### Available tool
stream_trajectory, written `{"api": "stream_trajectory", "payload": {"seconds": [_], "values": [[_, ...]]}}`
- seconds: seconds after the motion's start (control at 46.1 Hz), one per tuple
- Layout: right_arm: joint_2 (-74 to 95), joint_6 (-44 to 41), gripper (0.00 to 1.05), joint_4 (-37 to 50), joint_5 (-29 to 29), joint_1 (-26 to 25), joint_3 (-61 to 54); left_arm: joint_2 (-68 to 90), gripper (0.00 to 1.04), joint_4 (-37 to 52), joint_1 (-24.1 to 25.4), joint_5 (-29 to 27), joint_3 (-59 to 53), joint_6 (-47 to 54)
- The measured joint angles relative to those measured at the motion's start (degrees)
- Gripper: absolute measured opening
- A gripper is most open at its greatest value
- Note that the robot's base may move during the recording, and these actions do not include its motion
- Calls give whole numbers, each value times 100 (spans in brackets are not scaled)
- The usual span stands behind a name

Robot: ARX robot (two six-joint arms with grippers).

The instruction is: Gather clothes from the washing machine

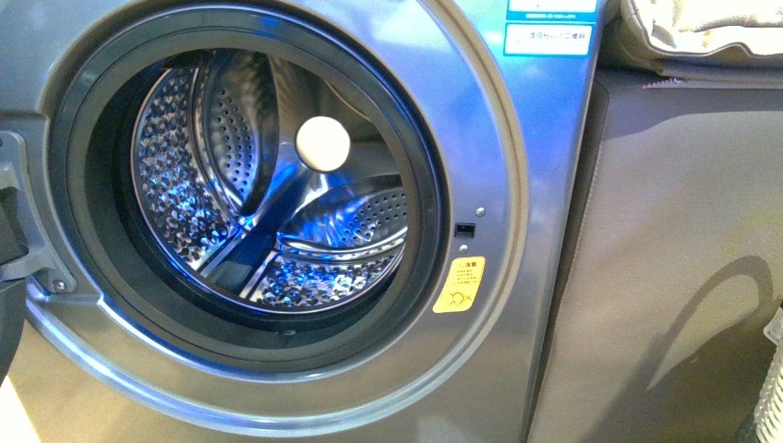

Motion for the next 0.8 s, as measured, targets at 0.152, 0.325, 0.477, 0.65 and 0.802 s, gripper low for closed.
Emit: {"api": "stream_trajectory", "payload": {"seconds": [0.152,0.325,0.477,0.65,0.802], "values": [[1045,17,97,-1609,765,-142,151,0,98,0,0,0,0,0],[1862,-1049,97,-2378,2044,-74,140,0,98,0,0,17,0,0],[1434,-1370,97,-2315,2061,129,63,-2,98,0,0,17,4,0],[151,-1394,97,-1620,1488,671,-173,-2,98,0,0,17,4,0],[-946,-1635,97,-728,1624,1478,-494,-2,98,0,0,17,4,0]]}}
